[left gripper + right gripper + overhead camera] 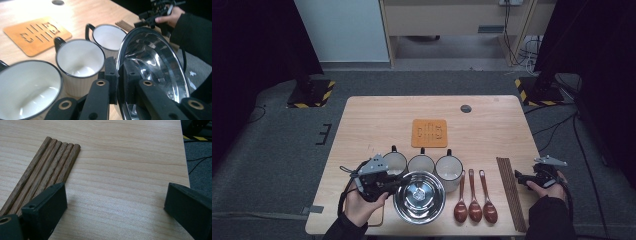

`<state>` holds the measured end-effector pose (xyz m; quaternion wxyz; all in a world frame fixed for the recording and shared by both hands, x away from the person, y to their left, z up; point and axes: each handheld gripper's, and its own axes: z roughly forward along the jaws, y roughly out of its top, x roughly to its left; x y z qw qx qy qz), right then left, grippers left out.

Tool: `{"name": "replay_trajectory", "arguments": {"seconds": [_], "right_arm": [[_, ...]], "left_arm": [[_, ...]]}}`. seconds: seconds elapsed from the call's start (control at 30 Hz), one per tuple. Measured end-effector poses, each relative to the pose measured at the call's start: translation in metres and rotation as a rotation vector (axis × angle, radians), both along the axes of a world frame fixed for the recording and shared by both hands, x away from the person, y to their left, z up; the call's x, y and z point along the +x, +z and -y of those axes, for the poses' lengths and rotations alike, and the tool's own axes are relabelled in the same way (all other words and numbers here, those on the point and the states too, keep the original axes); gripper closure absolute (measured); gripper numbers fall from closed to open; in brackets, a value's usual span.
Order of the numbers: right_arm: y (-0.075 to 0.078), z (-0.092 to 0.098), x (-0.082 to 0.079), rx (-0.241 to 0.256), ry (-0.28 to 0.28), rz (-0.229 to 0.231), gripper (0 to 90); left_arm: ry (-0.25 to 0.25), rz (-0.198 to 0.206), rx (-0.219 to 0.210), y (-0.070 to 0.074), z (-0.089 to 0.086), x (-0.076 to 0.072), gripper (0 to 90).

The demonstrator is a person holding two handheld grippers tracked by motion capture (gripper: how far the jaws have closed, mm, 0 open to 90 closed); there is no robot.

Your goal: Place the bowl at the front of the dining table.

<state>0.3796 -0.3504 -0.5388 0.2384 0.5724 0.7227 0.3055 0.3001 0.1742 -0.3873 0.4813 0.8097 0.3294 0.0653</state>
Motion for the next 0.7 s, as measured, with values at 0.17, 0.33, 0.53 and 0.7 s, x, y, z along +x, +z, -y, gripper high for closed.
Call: {"name": "replay_trajectory", "arguments": {"seconds": [0.17, 0.33, 0.53, 0.7], "right_arm": [[0.000, 0.000, 0.000, 0.001, -0.003, -0.001, 4.3], [0.000, 0.000, 0.000, 0.001, -0.004, -0.001, 4.2], [0.000, 0.000, 0.000, 0.001, -0.004, -0.001, 4.2], [0.000, 0.000, 0.000, 0.001, -0.004, -0.001, 4.2]], "left_arm": [[0.013, 0.024, -0.020, 0.012, -0.004, 0.003, 83.7], [0.016, 0.043, -0.030, 0.023, -0.004, 0.010, 83.6], [0.023, 0.060, -0.040, 0.036, -0.002, 0.020, 83.7], [0.026, 0.083, -0.059, 0.051, 0.001, 0.028, 83.6]]}}
